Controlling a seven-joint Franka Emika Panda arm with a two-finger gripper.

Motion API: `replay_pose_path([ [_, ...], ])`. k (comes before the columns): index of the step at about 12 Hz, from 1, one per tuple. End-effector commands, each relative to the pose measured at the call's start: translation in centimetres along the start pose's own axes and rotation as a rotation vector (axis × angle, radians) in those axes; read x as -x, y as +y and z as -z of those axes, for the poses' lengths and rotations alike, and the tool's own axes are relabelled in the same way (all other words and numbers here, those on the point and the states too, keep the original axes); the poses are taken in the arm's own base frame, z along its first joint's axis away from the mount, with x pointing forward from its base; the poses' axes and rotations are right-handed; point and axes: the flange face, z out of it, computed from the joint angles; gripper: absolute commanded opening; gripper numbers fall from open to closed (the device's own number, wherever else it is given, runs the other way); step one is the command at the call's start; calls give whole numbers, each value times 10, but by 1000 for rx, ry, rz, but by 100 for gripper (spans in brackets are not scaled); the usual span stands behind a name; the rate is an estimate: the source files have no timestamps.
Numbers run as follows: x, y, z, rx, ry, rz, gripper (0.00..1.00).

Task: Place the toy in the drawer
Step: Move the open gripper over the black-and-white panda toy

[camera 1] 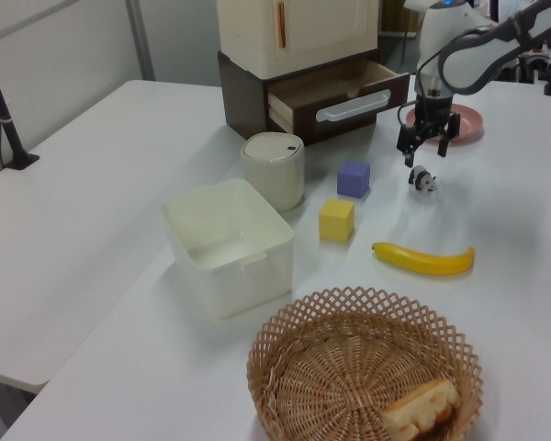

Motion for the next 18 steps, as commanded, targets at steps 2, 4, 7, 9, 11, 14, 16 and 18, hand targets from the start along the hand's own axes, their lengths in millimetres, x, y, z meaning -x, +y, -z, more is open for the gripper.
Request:
replay_pose_path([
  [2, 5, -16, -27, -1, 8, 2, 74],
  [4, 8, -16, -33, 9, -6, 20, 38],
  [7, -3, -14, 8, 4, 5, 61, 16],
  [9, -20, -12, 56, 26, -47, 119, 16],
  [11, -34, -19, 97, 14, -28, 128, 16],
  [14, -49, -32, 140, -22, 57, 157, 16],
  [16, -66, -43, 177, -52, 136, 243, 16],
  [18, -73, -47, 200, -61, 190, 295, 16],
])
